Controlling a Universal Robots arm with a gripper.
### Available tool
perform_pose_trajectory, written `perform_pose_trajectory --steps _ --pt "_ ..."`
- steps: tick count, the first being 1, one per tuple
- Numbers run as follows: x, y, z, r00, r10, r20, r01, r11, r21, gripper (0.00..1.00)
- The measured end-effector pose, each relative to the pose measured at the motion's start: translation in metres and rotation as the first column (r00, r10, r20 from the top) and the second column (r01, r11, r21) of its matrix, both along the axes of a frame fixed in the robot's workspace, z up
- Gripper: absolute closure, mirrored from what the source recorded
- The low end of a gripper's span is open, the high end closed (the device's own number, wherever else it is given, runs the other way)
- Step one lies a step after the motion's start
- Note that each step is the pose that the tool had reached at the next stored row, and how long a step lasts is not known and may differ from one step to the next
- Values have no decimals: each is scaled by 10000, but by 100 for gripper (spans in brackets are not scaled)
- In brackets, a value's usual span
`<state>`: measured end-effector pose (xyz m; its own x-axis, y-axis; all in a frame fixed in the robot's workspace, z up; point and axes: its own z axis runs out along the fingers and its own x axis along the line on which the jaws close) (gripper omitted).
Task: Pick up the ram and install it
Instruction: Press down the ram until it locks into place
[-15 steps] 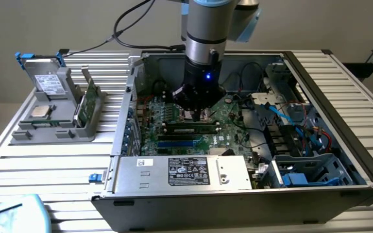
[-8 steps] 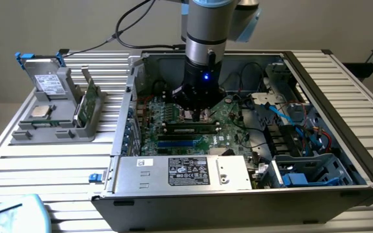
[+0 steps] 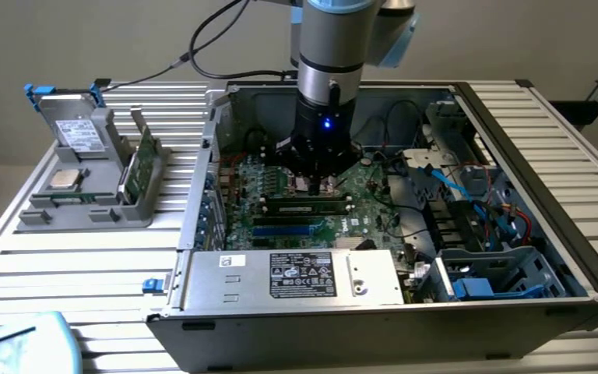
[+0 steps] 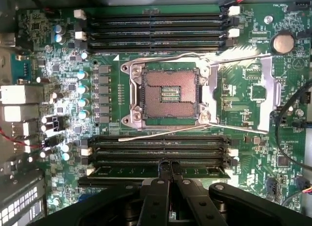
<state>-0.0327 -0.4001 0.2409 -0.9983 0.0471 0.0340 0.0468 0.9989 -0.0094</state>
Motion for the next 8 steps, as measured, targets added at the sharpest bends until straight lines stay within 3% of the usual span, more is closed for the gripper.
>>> perform_pose_trajectory --steps 2,8 --pt "0 0 -1 9997 -234 2 234 9997 0 89" --pt "-1 0 -1 9997 -249 2 249 9997 -1 89"
